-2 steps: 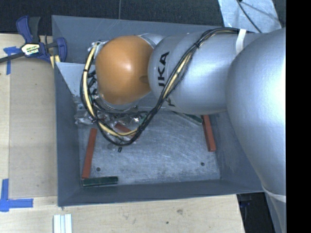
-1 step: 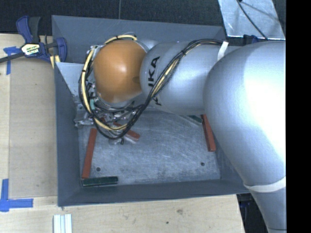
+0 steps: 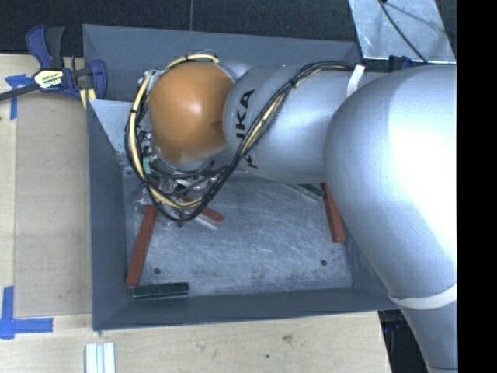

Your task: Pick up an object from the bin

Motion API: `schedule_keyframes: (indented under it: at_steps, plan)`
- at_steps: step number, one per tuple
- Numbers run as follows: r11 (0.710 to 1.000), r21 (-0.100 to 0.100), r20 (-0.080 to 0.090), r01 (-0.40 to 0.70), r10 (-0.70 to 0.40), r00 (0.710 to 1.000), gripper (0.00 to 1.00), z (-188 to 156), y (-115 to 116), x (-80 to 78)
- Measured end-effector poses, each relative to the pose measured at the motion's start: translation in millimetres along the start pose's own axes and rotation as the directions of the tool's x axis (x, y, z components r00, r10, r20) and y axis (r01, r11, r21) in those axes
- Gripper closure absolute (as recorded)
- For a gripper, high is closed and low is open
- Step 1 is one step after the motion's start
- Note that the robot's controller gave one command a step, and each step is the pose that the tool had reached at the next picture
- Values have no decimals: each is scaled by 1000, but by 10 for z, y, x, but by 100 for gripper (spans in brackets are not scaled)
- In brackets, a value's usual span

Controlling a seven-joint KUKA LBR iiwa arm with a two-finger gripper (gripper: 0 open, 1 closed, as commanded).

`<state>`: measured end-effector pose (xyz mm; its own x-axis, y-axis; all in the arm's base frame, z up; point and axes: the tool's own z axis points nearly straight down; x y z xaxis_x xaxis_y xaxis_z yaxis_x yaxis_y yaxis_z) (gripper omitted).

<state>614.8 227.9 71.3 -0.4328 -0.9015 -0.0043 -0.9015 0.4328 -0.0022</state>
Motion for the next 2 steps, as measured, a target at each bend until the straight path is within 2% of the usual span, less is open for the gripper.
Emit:
schedule_keyframes:
  at_steps: [1,2]
  plan:
    - [1000,1,-2,-8,8,1000,100,-2,263,-57]
    - [999,5,3,40,-40,999,100,-1379,435,447]
